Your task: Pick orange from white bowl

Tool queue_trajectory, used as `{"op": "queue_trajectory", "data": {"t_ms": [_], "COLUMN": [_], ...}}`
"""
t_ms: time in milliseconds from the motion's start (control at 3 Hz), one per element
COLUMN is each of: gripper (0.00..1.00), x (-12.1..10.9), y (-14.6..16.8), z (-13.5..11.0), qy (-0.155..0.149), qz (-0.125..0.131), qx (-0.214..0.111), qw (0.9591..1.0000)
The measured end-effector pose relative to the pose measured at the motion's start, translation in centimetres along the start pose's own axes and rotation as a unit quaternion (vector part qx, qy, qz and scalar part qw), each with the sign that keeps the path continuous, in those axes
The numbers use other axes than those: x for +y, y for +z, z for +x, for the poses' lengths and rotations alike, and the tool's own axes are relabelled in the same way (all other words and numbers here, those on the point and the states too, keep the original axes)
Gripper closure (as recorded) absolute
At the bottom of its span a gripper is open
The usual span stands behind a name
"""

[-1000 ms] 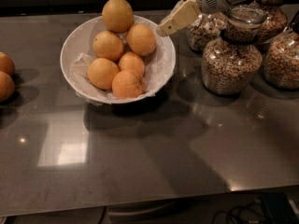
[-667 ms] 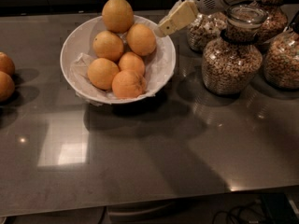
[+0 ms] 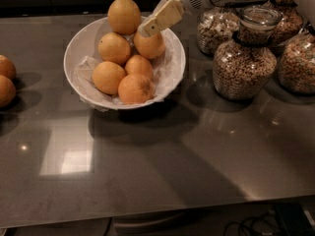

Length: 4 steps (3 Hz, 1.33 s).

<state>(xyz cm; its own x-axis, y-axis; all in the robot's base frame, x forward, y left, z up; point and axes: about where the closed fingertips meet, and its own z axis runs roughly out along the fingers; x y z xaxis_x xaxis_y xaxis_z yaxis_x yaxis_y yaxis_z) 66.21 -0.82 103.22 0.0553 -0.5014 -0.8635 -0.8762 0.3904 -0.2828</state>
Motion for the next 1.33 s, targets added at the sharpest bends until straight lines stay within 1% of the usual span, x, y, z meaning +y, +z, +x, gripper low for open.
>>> {"op": "queue_trajectory", "data": {"t_ms": [333, 667, 1000, 1333], "gripper": [0.0, 0.0, 0.0, 0.0], "x": [0.6, 1.4, 1.4, 0.9], "y": [1.4, 4.0, 4.0, 5.0], "z": [-1.6, -3.7, -3.7, -3.2], "qy": [-0.007, -0.017, -0.017, -0.01], "qz": [-0.019, -0.048, -0.048, -0.045], "qx": [-0.02, -0.035, -0.035, -0.034], "qw": [0.9996, 0.9981, 0.9981, 0.9984]}}
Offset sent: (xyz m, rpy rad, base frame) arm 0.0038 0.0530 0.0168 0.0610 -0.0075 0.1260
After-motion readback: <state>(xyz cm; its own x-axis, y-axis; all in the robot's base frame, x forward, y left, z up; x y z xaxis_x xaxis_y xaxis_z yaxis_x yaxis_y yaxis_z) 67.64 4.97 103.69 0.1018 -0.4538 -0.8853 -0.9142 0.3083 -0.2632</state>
